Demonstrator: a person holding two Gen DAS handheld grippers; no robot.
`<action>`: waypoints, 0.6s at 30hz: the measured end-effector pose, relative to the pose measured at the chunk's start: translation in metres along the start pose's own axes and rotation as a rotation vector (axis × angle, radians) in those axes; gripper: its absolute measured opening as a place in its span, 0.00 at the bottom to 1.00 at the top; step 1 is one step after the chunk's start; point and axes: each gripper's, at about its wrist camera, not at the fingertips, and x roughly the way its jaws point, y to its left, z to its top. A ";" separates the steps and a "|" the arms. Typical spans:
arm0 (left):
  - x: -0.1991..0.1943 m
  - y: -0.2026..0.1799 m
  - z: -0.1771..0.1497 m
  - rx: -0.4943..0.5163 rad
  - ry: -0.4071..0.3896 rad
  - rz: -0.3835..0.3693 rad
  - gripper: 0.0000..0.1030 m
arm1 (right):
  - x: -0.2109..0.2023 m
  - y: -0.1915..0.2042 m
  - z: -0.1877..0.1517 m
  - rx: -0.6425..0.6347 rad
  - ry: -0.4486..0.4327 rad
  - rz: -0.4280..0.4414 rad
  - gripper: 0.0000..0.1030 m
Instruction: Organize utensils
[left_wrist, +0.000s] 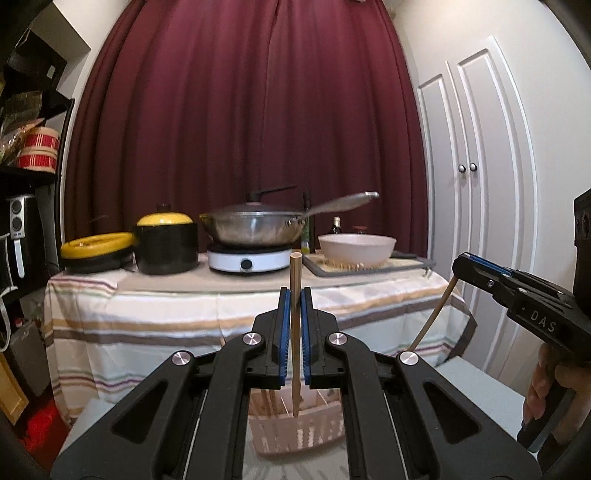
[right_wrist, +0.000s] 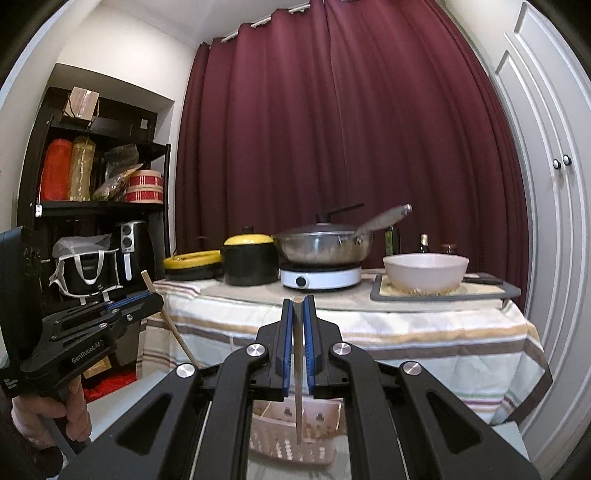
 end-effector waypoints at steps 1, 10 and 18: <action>0.003 0.001 0.003 0.001 -0.007 0.004 0.06 | 0.001 0.000 0.002 -0.002 -0.007 -0.001 0.06; 0.034 0.008 0.015 0.018 -0.044 0.068 0.06 | 0.030 0.001 0.012 -0.012 -0.044 -0.016 0.06; 0.066 0.020 0.003 -0.011 -0.005 0.087 0.06 | 0.054 -0.003 0.001 -0.015 -0.027 -0.030 0.06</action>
